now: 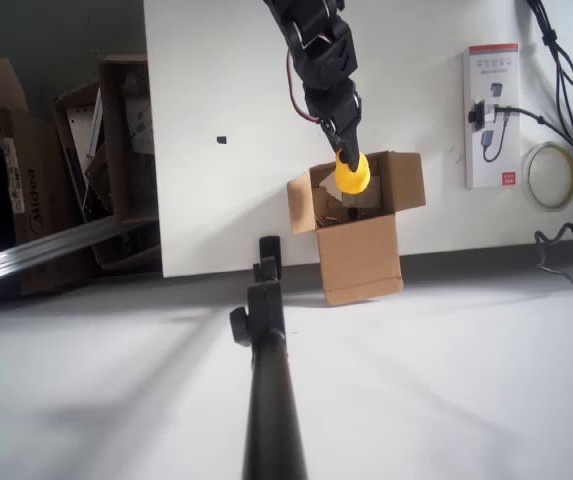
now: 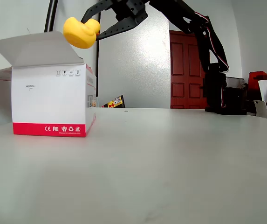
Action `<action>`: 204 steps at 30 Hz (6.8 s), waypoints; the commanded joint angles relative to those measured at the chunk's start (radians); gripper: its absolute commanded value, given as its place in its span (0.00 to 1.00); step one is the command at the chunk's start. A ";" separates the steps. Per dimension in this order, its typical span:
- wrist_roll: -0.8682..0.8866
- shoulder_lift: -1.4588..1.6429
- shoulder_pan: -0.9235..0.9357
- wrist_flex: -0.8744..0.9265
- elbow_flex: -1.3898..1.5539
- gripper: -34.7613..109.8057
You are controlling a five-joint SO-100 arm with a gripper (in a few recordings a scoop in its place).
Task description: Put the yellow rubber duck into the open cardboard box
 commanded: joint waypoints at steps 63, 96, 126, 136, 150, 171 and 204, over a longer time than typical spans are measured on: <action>0.018 0.499 0.284 0.388 -0.038 0.24; -0.046 1.649 0.554 0.083 1.411 0.24; -0.074 2.069 0.552 -0.193 2.224 0.24; -0.078 2.218 0.541 -0.169 2.349 0.24; -0.057 2.218 0.546 -0.179 2.387 0.24; -0.057 2.218 0.540 -0.179 2.387 0.24; -0.057 2.218 0.540 -0.179 2.387 0.24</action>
